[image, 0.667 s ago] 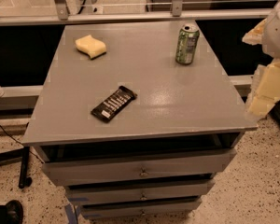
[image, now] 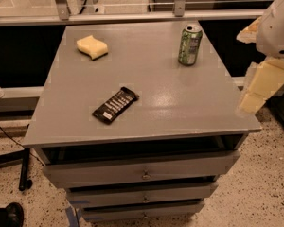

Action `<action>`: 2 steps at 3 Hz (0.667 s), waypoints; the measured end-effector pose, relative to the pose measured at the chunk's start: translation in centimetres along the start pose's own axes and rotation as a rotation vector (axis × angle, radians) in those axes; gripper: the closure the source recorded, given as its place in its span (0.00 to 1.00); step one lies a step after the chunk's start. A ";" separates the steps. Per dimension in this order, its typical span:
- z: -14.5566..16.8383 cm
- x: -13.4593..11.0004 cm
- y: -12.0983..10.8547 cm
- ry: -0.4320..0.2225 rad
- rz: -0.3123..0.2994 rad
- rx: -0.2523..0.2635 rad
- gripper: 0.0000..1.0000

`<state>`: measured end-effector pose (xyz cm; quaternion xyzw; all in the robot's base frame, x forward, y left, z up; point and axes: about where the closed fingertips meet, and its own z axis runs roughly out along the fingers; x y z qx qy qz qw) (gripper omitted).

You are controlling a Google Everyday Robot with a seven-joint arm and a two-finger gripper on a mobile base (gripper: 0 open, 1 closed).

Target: Pick sponge

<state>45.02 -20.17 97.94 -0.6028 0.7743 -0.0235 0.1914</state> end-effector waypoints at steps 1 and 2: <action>1.7 -3.8 -2.3 -0.106 -0.003 0.014 0.00; 3.4 -9.1 -4.9 -0.210 -0.029 0.024 0.00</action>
Offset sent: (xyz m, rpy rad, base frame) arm 0.1262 0.1379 0.0147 0.2871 -0.1356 0.1434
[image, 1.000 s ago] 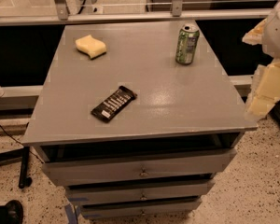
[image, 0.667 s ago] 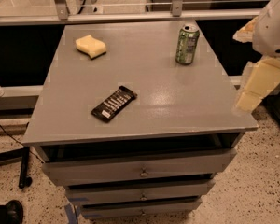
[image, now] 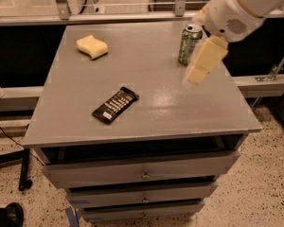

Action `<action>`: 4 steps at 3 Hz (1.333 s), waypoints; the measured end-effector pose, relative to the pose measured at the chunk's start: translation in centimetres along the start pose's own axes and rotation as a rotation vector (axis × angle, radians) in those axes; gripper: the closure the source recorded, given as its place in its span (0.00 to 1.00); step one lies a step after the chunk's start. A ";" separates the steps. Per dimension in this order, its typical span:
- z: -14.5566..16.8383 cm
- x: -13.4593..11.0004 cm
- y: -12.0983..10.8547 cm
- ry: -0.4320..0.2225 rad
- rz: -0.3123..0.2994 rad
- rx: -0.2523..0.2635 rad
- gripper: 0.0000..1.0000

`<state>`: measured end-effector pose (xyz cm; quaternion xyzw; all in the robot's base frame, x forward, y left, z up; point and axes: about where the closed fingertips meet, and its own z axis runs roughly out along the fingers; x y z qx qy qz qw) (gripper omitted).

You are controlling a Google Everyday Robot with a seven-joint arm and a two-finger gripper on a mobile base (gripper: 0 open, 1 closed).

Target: Pick sponge

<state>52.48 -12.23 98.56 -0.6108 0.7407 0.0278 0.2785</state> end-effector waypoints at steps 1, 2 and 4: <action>3.6 -5.9 -2.1 -0.111 -0.018 -0.016 0.00; 3.6 -5.9 -2.1 -0.111 -0.018 -0.016 0.00; 9.8 -9.0 -4.8 -0.254 0.020 -0.029 0.00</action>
Offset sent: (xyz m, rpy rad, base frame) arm 0.0323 0.0502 0.0023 0.0818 -0.0167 0.0452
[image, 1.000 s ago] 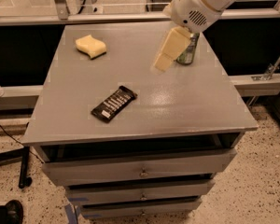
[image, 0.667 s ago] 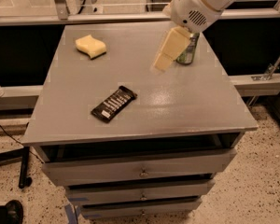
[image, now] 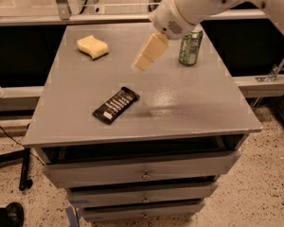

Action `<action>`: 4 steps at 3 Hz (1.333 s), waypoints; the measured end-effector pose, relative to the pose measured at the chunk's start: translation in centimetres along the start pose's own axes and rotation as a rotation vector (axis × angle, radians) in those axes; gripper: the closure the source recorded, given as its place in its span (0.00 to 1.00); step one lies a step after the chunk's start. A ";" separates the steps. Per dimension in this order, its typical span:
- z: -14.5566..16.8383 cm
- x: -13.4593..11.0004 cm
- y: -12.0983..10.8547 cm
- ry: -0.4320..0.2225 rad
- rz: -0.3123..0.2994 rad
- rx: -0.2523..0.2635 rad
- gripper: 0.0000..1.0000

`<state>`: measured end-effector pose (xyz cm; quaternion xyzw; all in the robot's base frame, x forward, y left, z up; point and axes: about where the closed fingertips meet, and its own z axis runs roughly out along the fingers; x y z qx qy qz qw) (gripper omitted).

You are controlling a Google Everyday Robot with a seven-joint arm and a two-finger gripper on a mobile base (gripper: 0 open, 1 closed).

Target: Pick sponge

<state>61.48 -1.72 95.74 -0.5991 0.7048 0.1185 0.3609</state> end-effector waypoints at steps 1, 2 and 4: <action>4.5 -2.2 -2.6 -0.072 0.036 0.011 0.00; 9.6 -4.4 -5.2 -0.124 0.091 0.025 0.00; 19.3 -6.8 -8.3 -0.141 0.148 0.019 0.00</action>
Offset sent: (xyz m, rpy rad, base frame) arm 0.1397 0.1269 -0.0425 0.2373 0.0153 -0.1014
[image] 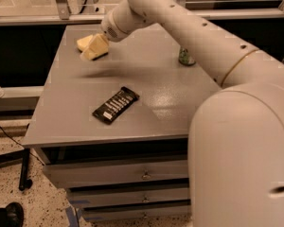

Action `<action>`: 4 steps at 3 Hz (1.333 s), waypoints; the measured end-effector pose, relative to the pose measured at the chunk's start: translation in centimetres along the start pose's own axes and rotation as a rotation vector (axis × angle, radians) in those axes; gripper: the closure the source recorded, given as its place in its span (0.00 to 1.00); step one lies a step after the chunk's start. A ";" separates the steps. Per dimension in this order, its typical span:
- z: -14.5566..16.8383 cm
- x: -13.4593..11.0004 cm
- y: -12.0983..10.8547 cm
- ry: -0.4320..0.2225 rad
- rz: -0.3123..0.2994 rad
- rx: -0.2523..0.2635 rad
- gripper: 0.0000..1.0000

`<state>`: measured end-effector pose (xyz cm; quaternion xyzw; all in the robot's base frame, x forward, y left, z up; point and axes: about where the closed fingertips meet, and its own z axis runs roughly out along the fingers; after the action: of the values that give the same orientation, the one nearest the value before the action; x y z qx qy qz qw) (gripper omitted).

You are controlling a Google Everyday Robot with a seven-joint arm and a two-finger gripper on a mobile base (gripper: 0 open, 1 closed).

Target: Pick sponge

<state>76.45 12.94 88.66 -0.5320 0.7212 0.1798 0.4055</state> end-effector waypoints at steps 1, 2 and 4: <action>3.1 -0.2 -0.1 -0.012 0.021 -0.018 0.00; 5.1 0.1 -0.1 -0.019 0.050 -0.030 0.00; 6.3 1.3 -1.0 -0.022 0.088 -0.014 0.17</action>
Offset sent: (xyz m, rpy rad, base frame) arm 0.0299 0.0409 -0.0425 0.0655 0.0677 -0.0192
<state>79.71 16.08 83.97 -0.5006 0.7381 0.2083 0.4015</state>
